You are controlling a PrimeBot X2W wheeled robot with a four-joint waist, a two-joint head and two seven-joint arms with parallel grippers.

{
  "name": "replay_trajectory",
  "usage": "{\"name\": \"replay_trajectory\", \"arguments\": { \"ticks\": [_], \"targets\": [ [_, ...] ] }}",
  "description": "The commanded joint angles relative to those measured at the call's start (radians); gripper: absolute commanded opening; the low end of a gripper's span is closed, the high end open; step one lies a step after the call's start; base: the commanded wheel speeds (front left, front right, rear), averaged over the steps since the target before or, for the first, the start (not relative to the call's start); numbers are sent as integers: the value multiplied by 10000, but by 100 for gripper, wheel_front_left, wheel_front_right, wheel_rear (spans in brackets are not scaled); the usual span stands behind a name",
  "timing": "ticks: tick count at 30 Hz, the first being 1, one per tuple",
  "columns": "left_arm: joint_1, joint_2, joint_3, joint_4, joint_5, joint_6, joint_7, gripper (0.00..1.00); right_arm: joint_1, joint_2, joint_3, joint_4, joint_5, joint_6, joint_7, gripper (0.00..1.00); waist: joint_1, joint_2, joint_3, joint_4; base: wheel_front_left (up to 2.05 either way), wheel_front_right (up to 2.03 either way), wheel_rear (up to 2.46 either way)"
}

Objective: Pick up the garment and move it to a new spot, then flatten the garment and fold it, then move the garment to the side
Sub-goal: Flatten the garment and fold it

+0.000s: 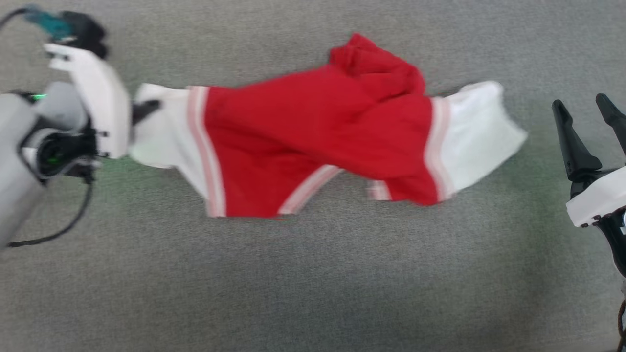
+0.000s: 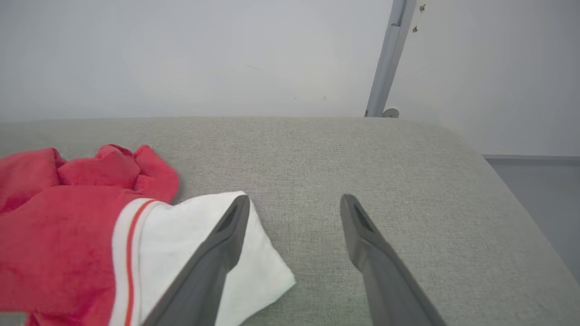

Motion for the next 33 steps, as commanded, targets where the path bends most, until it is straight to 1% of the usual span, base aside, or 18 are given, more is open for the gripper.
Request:
{"name": "replay_trajectory", "arguments": {
  "ticks": [1, 6, 9, 10, 11, 12, 13, 14, 19, 21, 25, 26, 28, 30, 31, 33],
  "targets": [
    [42, 127, -43, 370, 307, 12, -287, 0, 30, -30, 14, -123, -45, -3, 118, 100, 0, 0, -11, 91, 0, 0, 0],
    [300, -49, 24, 836, 163, 12, -751, 0, 111, -122, -31, -262, -76, -3, 273, 100, 0, 0, -47, 179, 0, 0, 0],
    [424, -230, -73, 1074, 360, 12, -1130, 0, 204, -188, -39, -343, -124, -3, 417, 100, 0, 0, -90, 261, 0, 0, 0],
    [446, -298, -128, 1144, 453, 12, -1258, 13, 220, -216, -18, -366, -138, -3, 456, 100, 0, 0, -108, 287, 0, 0, 0],
    [448, -357, -176, 1198, 566, 12, -1390, 33, 224, -249, 9, -392, -155, -3, 500, 100, 0, 0, -128, 314, 0, 0, 0],
    [459, -409, -197, 1249, 644, 12, -1566, 50, 228, -295, 63, -439, -181, -3, 545, 100, 0, 0, -156, 344, 0, 0, 0],
    [476, -445, -192, 1298, 716, 12, -1792, 96, 234, -330, 101, -466, -214, -3, 610, 100, 0, 0, -187, 369, 0, 0, 0],
    [509, -475, -193, 1338, 793, 12, -2041, 100, 257, -376, 157, -495, -267, -3, 661, 100, 0, 0, -230, 399, 0, 0, 0],
    [901, -483, -169, 1382, 1002, 12, -3474, 100, 467, -660, 591, -595, -446, -3, 1075, 100, 0, 0, -545, 592, 0, 0, 0],
    [1177, -476, -225, 1411, 1227, 12, -4242, 100, 574, -864, 881, -640, -441, -3, 1340, 100, 0, 0, -703, 698, 0, 0, 0],
    [1979, -693, -101, 1459, 1524, 35, -6118, 100, 900, -1566, 1595, -809, -342, -3, 2080, 100, 0, 0, -991, 926, 0, 0, 0],
    [2200, -748, -105, 1468, 1635, 104, -6576, 100, 980, -1816, 1823, -860, -295, -3, 2345, 100, 0, 0, -1050, 999, 0, 0, 0],
    [2636, -952, 67, 1407, 1711, 285, -7090, 100, 1166, -2300, 2241, -990, -54, -3, 2942, 100, 0, 0, -1137, 1164, 0, 0, 0],
    [3135, -1192, 433, 1214, 1799, 486, -7274, 100, 1263, -2886, 2610, -1178, 133, -3, 3469, 100, 0, 0, -1188, 1341, 0, 0, 0],
    [3314, -1330, 858, 1014, 1931, 621, -7297, 100, 1311, -3141, 2745, -1284, 256, -3, 3685, 100, 0, 0, -1209, 1448, 0, 0, 0],
    [3883, -1541, 2058, 433, 2522, 965, -7311, 100, 1356, -3623, 2981, -1472, 403, -3, 4010, 100, 0, 0, -1240, 1685, 0, 0, 0]
  ]
}}
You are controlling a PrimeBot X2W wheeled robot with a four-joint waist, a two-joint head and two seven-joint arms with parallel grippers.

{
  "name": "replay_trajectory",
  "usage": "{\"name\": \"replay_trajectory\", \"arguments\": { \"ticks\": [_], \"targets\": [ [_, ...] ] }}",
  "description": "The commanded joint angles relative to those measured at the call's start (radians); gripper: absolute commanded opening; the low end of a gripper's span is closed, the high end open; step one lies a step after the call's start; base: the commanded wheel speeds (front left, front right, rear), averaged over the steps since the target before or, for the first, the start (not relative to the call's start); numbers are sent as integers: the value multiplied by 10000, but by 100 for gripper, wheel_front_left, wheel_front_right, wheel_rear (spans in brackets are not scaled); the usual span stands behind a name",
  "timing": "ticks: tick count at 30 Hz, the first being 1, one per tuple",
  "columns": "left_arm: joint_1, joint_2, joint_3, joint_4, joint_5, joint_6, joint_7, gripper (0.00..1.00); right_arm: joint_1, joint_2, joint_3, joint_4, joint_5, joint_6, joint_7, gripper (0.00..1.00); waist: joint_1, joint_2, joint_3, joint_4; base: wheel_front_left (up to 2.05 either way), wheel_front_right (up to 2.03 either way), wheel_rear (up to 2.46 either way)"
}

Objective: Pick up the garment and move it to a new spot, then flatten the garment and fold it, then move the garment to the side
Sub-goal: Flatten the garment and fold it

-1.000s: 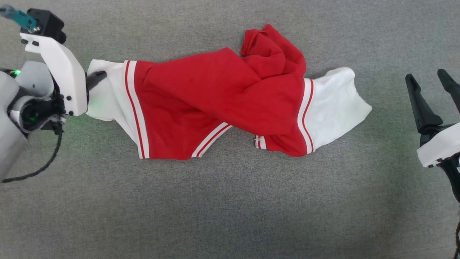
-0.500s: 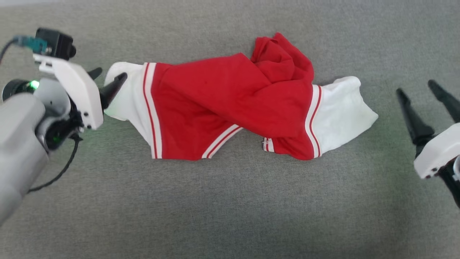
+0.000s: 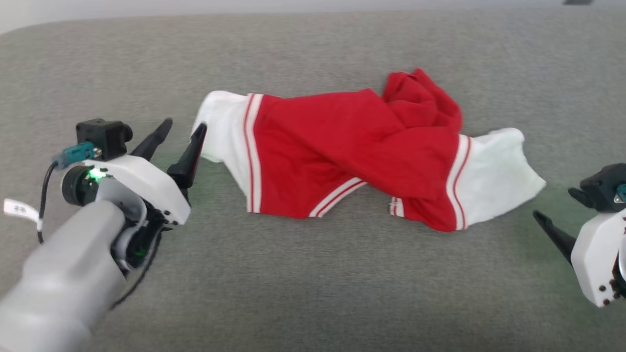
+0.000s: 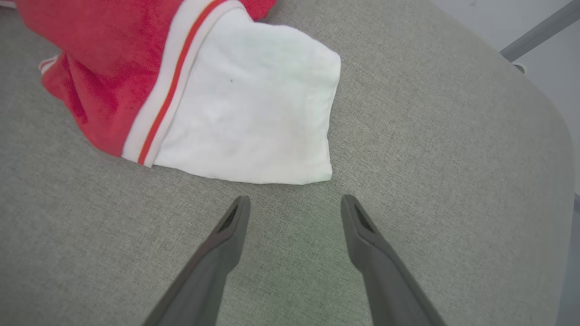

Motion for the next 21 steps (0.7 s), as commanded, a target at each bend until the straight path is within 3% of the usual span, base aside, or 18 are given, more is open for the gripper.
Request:
{"name": "replay_trajectory", "arguments": {
  "ticks": [1, 4, 9, 15, 21],
  "targets": [
    [1149, -323, 1491, -828, 1100, 500, -58, 100, 57, -456, 314, -273, 265, -3, 367, 100, 0, 0, -78, 444, 0, 0, 0],
    [2513, -873, 3203, -2069, 2670, 899, -62, 100, -140, -945, 752, -449, 586, -3, 594, 100, 0, 0, -95, 771, 0, 0, 0],
    [4543, -1926, 5177, -3570, 4879, 1049, -63, 100, -395, -1598, 1607, -239, 1173, -3, 614, 100, 0, 0, -118, 1364, 0, 0, 0],
    [5944, -3081, 6717, -4607, 6759, 721, -65, 100, -822, -2110, 2405, 391, 1618, -3, 499, 100, 0, 0, -42, 1964, 0, 0, 0],
    [6482, -3790, 7598, -4870, 7509, 220, -66, 100, -1035, -2371, 3133, 1068, 1974, -3, 467, 100, 0, 0, 122, 2331, 0, 0, 0]
  ]
}}
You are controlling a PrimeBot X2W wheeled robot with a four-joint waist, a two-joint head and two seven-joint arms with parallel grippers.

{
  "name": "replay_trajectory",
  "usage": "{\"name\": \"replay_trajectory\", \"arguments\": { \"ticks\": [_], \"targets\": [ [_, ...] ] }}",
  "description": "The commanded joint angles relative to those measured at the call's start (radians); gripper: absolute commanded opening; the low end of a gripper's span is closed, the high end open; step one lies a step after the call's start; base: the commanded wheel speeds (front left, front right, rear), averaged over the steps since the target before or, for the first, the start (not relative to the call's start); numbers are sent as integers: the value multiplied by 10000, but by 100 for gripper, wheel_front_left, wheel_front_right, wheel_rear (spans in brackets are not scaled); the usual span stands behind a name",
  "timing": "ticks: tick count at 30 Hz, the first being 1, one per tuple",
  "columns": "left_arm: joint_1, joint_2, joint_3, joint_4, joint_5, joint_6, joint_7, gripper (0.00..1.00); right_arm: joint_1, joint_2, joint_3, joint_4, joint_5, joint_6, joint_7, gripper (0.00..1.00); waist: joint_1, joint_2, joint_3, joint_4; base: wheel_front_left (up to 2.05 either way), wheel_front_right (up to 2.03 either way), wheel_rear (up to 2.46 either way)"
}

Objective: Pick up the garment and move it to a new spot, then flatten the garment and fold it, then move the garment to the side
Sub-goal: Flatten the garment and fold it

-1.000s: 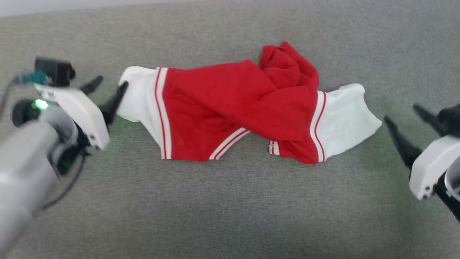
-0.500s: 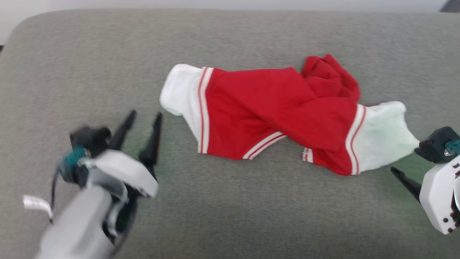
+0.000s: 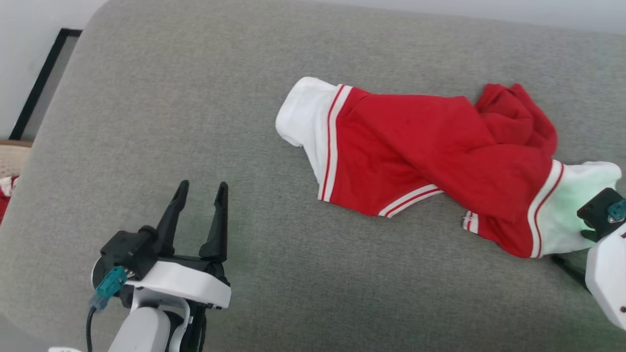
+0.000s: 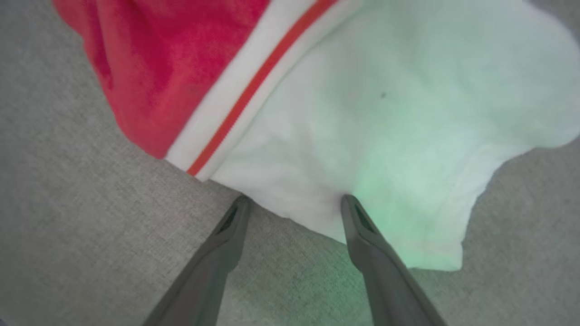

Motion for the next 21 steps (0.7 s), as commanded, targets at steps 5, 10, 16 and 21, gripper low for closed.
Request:
{"name": "replay_trajectory", "arguments": {
  "ticks": [5, 10, 16, 21],
  "targets": [
    [237, -383, 616, -77, 509, -473, -57, 100, -109, 11, 660, 755, 143, -29, -145, 95, 0, -1, 221, 206, 0, 0, 0],
    [-162, -145, 690, -81, 1120, -854, -57, 100, -354, 149, 730, 1192, 331, -35, -580, 0, 0, -1, 335, 162, 0, 0, 0],
    [-1300, 1227, -430, 128, 1348, -1051, 223, 100, -401, 256, 324, 1341, 310, -37, -988, 0, 0, -1, 347, -140, 0, 0, 0],
    [-3198, 3243, -3633, -17, -23, -1041, 1880, 100, -593, 410, 198, 1376, 295, -38, -1057, 0, 0, -1, 520, -390, 0, 0, 0]
  ]
}}
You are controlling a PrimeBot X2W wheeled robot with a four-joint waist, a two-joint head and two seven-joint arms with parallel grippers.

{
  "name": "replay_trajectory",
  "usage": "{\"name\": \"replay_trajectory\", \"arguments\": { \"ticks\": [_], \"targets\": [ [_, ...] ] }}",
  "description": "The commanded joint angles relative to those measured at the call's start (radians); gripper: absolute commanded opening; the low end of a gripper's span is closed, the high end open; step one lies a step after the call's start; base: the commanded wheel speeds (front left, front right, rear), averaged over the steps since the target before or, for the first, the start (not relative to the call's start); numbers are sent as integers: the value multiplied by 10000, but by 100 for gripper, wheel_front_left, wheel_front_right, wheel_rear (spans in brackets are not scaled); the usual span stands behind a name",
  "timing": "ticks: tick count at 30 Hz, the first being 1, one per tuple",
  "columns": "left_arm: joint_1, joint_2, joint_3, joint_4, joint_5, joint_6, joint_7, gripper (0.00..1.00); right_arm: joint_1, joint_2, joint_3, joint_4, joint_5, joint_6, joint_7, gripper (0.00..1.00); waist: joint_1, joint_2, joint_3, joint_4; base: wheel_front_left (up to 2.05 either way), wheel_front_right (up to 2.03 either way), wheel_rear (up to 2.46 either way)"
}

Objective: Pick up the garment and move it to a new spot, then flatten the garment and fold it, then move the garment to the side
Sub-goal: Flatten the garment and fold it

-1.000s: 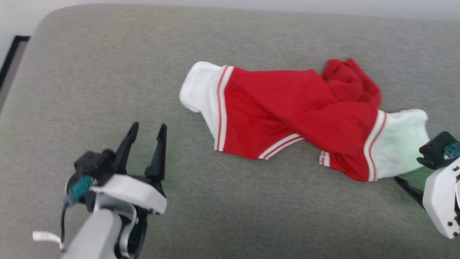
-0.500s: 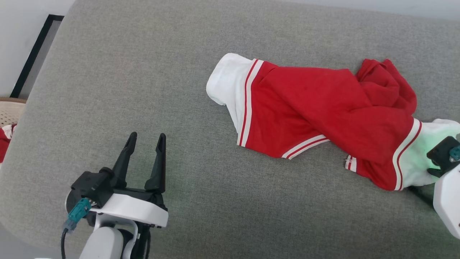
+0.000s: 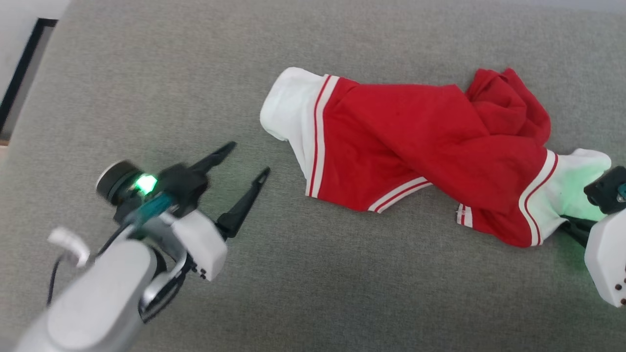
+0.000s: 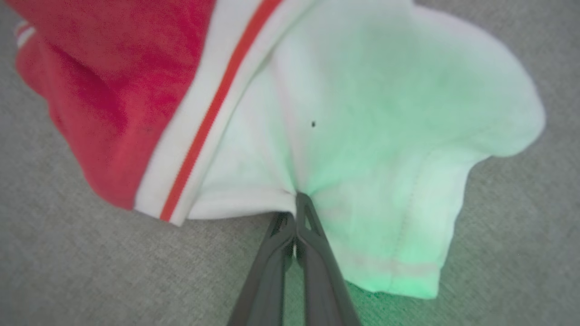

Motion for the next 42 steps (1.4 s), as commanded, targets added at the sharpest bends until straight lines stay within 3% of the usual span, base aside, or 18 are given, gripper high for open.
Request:
{"name": "replay_trajectory", "arguments": {
  "ticks": [1, 6, 8, 15, 18, 23, 24, 26, 30, 32, 33, 34, 42],
  "targets": [
    [-492, 297, -505, 20, -364, 32, 432, 100, 44, 2, 68, 300, -41, -86, 107, 0, 0, 0, 138, -86, 0, 0, 0],
    [-3243, 1455, -3714, -13, -2833, 30, 2582, 100, -266, 89, -55, 105, -167, -97, 273, 0, 0, 0, 686, -354, 0, 0, 0],
    [-4006, 1538, -4480, 235, -3931, 29, 3203, 100, -353, 108, -66, 100, -224, -123, 362, 0, 0, 0, 874, -442, 0, 0, 0],
    [-5860, 1418, -5733, 1331, -6893, 26, 4904, 100, -585, 215, -50, 16, -415, -157, 489, 0, 0, 0, 1376, -691, 0, 0, 0],
    [-6120, 1295, -5791, 1730, -7971, 26, 5240, 100, -626, 261, 6, 35, -471, -158, 562, 0, 0, 0, 1528, -751, 0, 0, 0],
    [-6314, 1063, -5861, 1885, -8885, 26, 5243, 97, -679, 326, 20, 2, -562, -171, 627, 0, 0, 0, 1669, -820, 0, 0, 0],
    [-6397, 1035, -5888, 1858, -9037, 26, 5187, 91, -695, 334, 11, -19, -576, -183, 635, 0, 0, 0, 1694, -834, 0, 0, 0],
    [-6336, 972, -5820, 1787, -9587, 26, 5147, 58, -748, 354, 13, -48, -606, -191, 667, 0, 0, 0, 1726, -867, 0, 0, 0],
    [-6460, 1048, -5910, 1692, -9861, 25, 5136, 61, -788, 354, -11, -91, -608, -191, 701, 0, 0, 0, 1742, -897, 0, 0, 0],
    [-6477, 981, -5991, 1700, -9914, 25, 5052, 30, -778, 342, -30, -107, -612, -191, 735, 0, 0, 0, 1750, -891, 0, 0, 0],
    [-6489, 936, -6009, 1690, -9980, 25, 4969, 20, -783, 352, -42, -116, -617, -191, 743, 0, 0, 0, 1754, -889, 0, 0, 0],
    [-6494, 900, -6005, 1709, -10087, 25, 4903, 0, -783, 360, -55, -125, -619, -191, 756, 0, 0, 0, 1756, -886, 0, 0, 0],
    [-6619, 1007, -5853, 1742, -10491, 25, 4178, 0, -688, 395, -119, -82, -580, -190, 639, 0, 0, 0, 1568, -886, 0, 0, 0]
  ]
}}
